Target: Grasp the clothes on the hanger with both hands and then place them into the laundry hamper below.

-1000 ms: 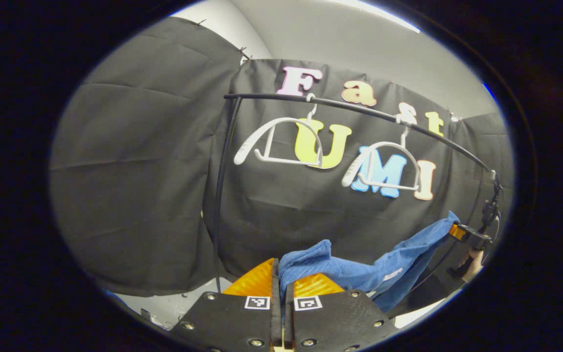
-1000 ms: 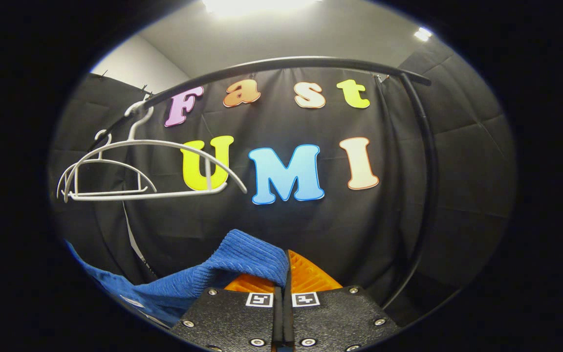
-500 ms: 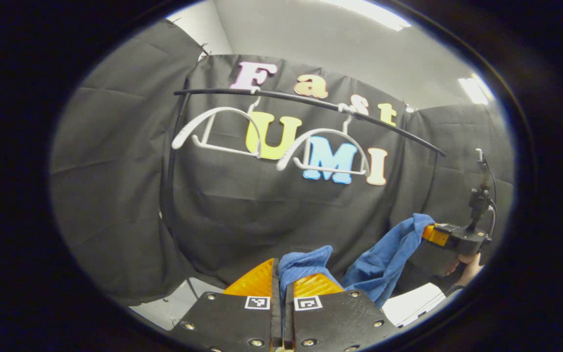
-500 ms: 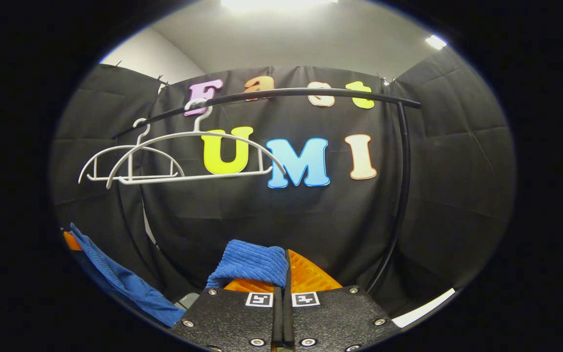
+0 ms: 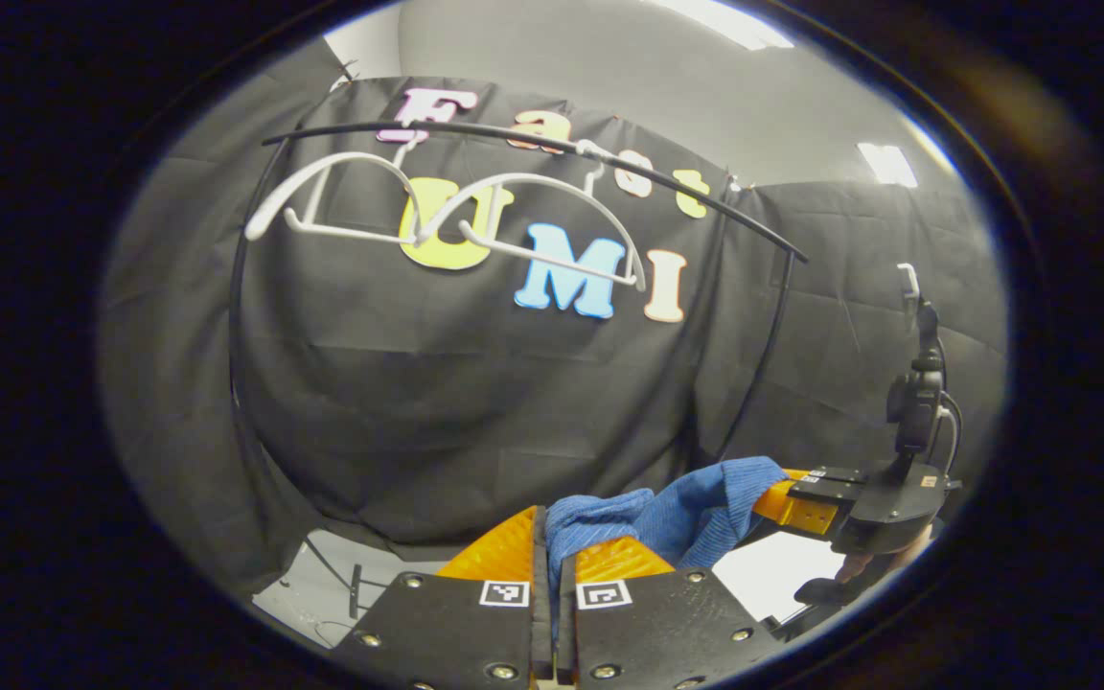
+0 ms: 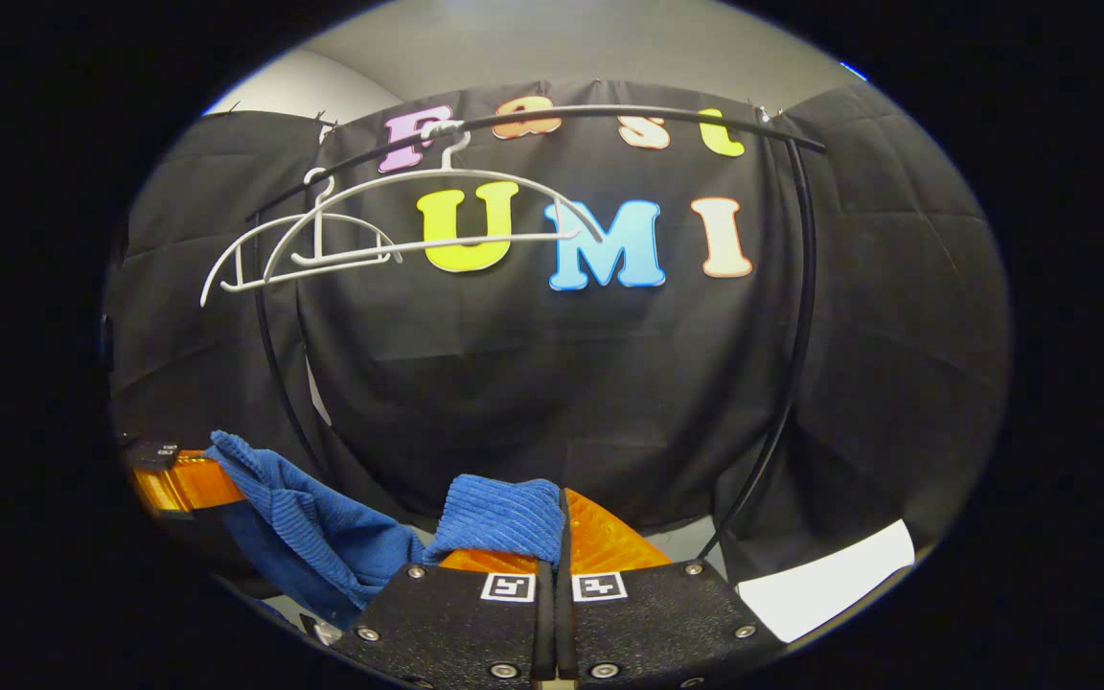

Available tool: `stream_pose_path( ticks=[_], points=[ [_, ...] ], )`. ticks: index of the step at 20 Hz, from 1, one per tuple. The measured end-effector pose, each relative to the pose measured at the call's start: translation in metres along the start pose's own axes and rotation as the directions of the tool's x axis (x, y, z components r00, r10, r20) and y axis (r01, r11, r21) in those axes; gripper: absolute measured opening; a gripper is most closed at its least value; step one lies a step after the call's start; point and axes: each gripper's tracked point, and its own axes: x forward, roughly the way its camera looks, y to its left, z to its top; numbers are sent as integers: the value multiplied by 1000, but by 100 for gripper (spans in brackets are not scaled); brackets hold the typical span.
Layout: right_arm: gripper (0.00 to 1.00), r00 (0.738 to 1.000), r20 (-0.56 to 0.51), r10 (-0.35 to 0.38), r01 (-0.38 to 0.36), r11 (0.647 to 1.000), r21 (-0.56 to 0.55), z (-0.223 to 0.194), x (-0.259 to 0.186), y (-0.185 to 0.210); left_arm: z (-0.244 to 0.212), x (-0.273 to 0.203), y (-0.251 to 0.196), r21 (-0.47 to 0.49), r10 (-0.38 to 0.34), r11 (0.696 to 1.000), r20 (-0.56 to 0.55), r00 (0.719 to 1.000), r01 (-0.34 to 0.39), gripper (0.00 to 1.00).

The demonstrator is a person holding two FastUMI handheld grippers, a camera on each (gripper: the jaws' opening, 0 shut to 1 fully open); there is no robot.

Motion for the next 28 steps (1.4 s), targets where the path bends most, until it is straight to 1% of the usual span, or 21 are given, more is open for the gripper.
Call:
stream_pose_path(
  ticks=[2,5,7,8,10,15,16,17,19,20,24,25,26,27,28],
  points=[
    [0,998,-57,-9,10,1000,16,-25,1,-4,-25,6,-9,5,-26,1000,-38,999,26,3],
    [0,988,-153,-23,32,998,54,-74,3,-12,-62,18,-12,22,-28,999,-110,994,30,3],
    [1,975,-221,-32,54,994,93,-102,7,-17,-93,25,-5,30,-8,999,-160,987,13,1],
    [0,968,-250,-36,65,992,106,-116,9,-18,-108,33,0,28,3,1000,-189,982,3,3],
    [1,954,-297,-43,78,991,107,-142,15,-20,-139,40,9,17,15,1000,-234,972,-12,4],
    [1,923,-379,-64,114,987,111,-194,35,-33,-207,52,36,34,73,997,-327,942,-65,3],
    [2,916,-394,-67,120,986,112,-203,38,-35,-217,58,40,35,82,997,-341,936,-74,3],
    [2,911,-407,-68,124,986,114,-212,40,-36,-225,61,43,36,93,996,-355,930,-85,1],
    [2,898,-436,-67,130,985,117,-230,40,-39,-245,67,51,40,114,993,-385,916,-107,1],
    [2,891,-450,-62,129,985,119,-238,39,-39,-258,66,55,44,126,992,-397,909,-118,3],
    [7,874,-484,-50,121,986,116,-259,36,-37,-278,64,52,42,143,989,-433,890,-138,4],
    [5,870,-491,-48,118,986,114,-261,35,-36,-281,64,50,33,136,990,-442,886,-135,4],
    [8,866,-498,-47,118,987,112,-265,32,-36,-285,64,47,29,134,990,-452,882,-135,2],
    [10,862,-505,-45,117,987,112,-267,30,-35,-286,63,48,32,136,990,-454,880,-136,8],
    [11,859,-510,-41,114,987,114,-269,29,-34,-286,61,50,41,146,989,-456,878,-143,8]
  ],
)
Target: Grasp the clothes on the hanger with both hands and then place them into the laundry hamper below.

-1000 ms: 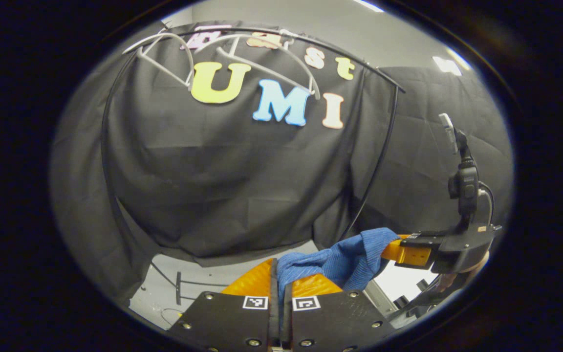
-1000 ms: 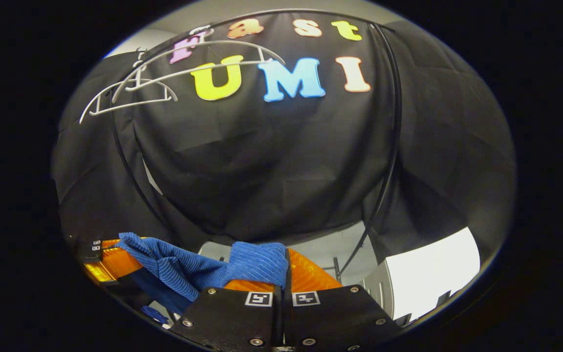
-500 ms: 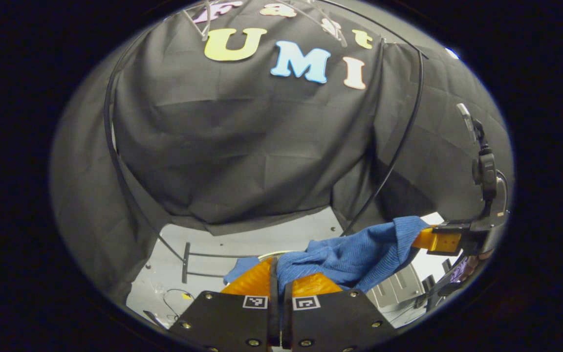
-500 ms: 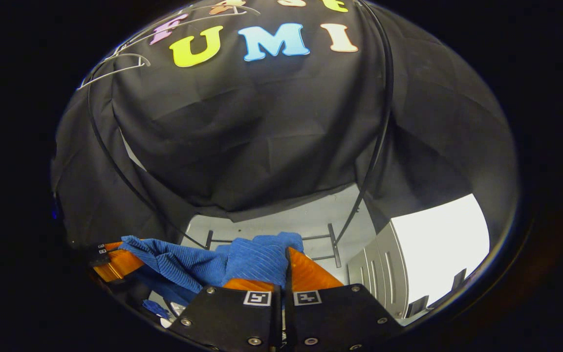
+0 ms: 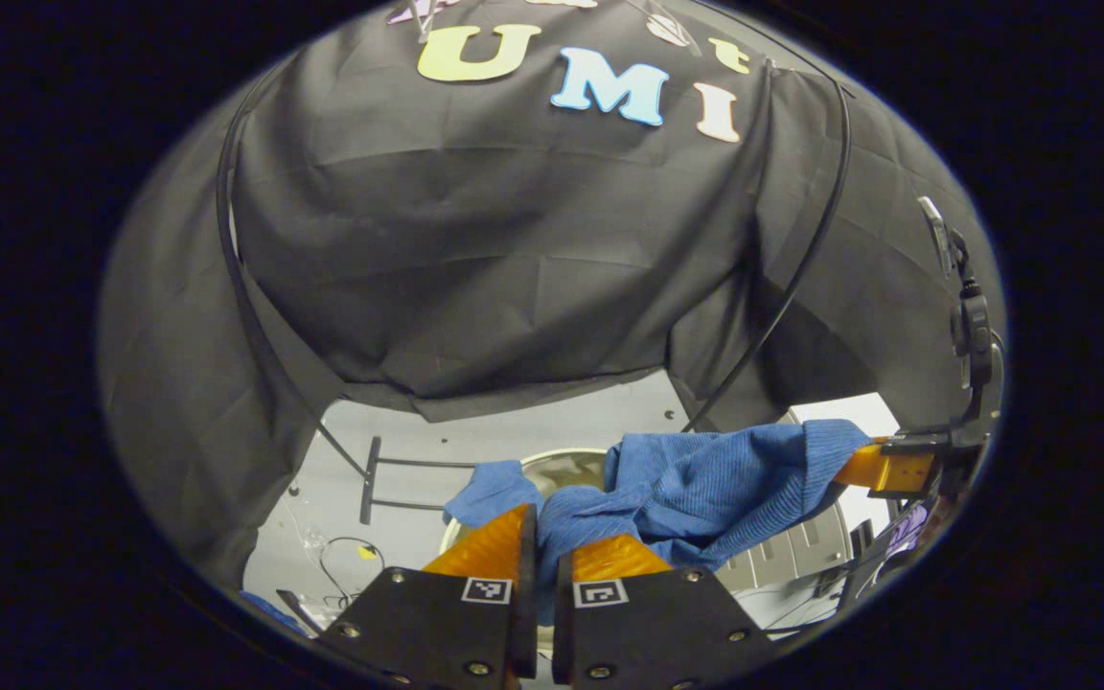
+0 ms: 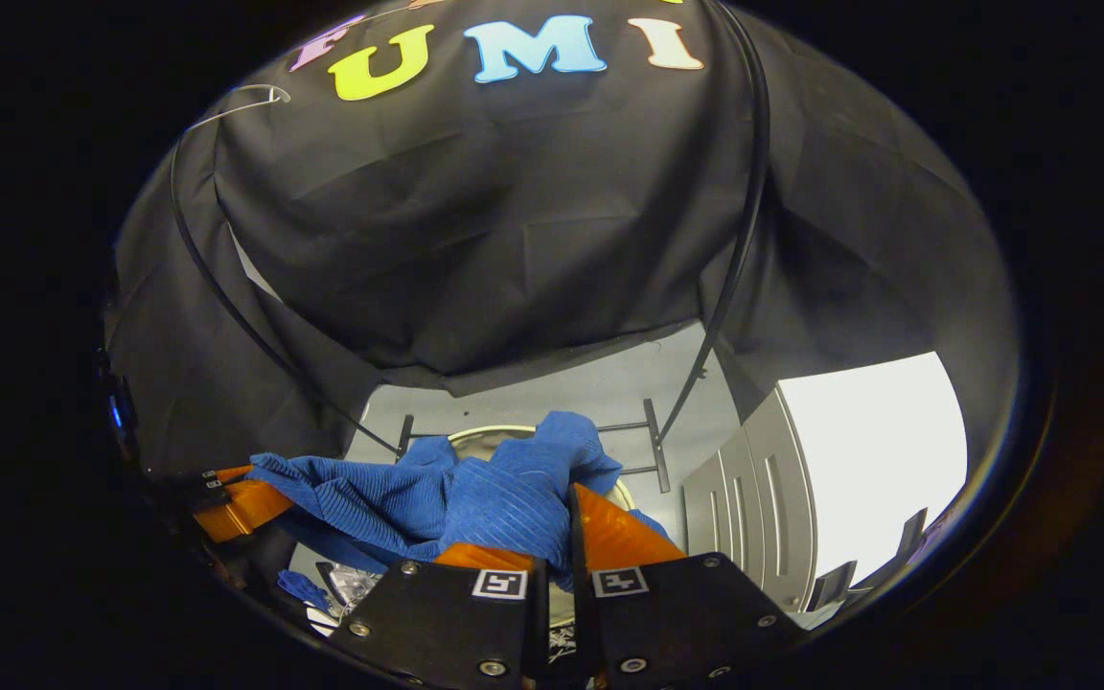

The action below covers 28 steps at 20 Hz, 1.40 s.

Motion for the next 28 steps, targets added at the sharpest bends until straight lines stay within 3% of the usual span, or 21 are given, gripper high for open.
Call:
stream_pose_path(
  ticks=[3,5,9,14,19,23,26,28],
  points=[
    [13,999,-33,17,-17,1000,-6,-9,-4,4,-11,-1,2,7,21,1000,-33,999,-21,12],
    [36,998,-54,36,-37,999,-17,-16,-10,9,-21,-11,6,11,12,1000,-44,999,-11,40],
    [94,998,-65,15,-19,998,-51,-27,-27,2,-19,-42,18,44,38,998,-21,999,-37,95],
    [96,999,14,-30,31,999,-16,-6,-75,-27,7,-106,30,27,112,993,60,992,-114,94],
    [96,975,201,-96,102,995,-18,44,-139,-73,69,-195,22,17,217,974,223,950,-226,95],
    [96,913,395,-104,123,992,-24,94,-204,-99,126,-274,-11,9,267,957,366,891,-290,95],
    [96,844,531,-78,114,993,-36,129,-266,-114,169,-334,-45,-39,314,941,470,825,-336,94],
    [92,779,624,-64,117,992,-45,151,-309,-126,201,-372,-65,-86,342,931,547,764,-356,94]
  ],
)
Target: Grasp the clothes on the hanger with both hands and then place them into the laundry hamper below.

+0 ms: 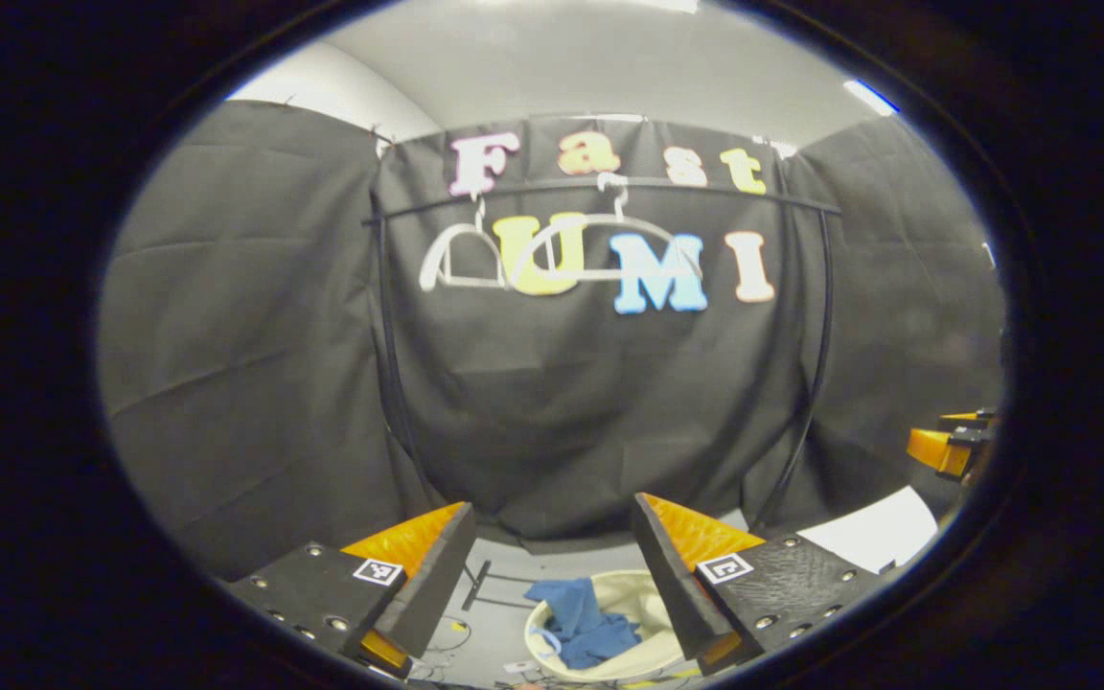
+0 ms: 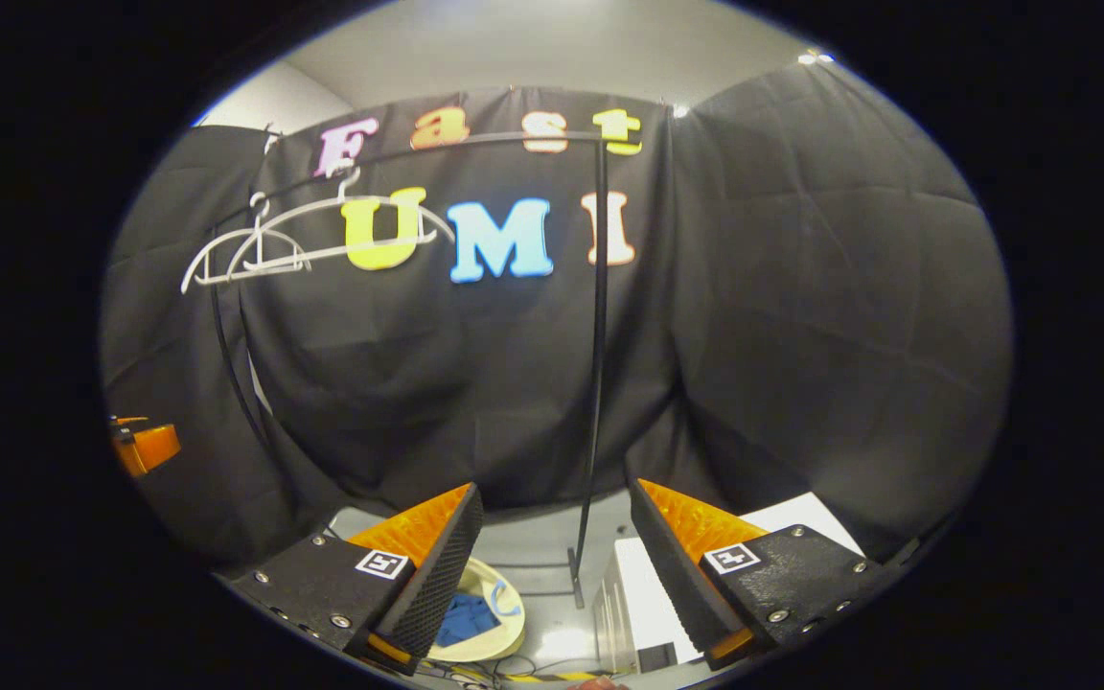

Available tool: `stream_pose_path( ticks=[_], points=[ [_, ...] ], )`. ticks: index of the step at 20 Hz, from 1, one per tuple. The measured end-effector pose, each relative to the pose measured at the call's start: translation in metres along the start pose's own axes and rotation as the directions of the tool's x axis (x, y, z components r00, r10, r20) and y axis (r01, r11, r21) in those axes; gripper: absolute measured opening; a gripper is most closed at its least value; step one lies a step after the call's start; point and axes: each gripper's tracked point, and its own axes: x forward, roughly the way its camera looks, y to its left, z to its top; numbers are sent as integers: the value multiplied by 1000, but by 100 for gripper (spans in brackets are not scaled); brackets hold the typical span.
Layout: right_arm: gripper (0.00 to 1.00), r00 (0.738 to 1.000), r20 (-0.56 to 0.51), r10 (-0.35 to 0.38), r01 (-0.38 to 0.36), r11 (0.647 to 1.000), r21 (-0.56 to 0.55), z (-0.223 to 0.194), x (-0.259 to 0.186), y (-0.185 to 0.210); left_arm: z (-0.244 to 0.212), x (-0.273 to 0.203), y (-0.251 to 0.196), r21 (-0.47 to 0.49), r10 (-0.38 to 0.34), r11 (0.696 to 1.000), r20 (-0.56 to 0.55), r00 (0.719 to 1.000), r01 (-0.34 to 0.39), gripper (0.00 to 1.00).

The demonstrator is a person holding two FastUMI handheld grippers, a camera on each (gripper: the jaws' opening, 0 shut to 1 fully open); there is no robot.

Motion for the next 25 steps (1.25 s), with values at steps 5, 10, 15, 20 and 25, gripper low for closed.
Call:
stream_pose_path(
  ticks=[5,10,15,20,25],
  points=[
    [92,966,253,50,-63,997,42,89,-46,-32,89,-72,-15,-80,76,995,215,974,-60,94],
    [92,930,363,54,-95,991,95,109,-81,-62,89,-149,-26,-155,104,986,307,946,-58,94],
    [95,938,347,21,-56,994,92,92,-83,-77,77,-186,-21,-112,113,990,284,952,-84,94],
    [95,949,315,13,-51,992,115,89,-73,-68,86,-190,-22,-48,99,995,291,951,-89,96],
    [95,949,314,31,-65,993,100,95,-53,-39,66,-165,-21,-60,61,997,251,966,-48,94]
  ],
)
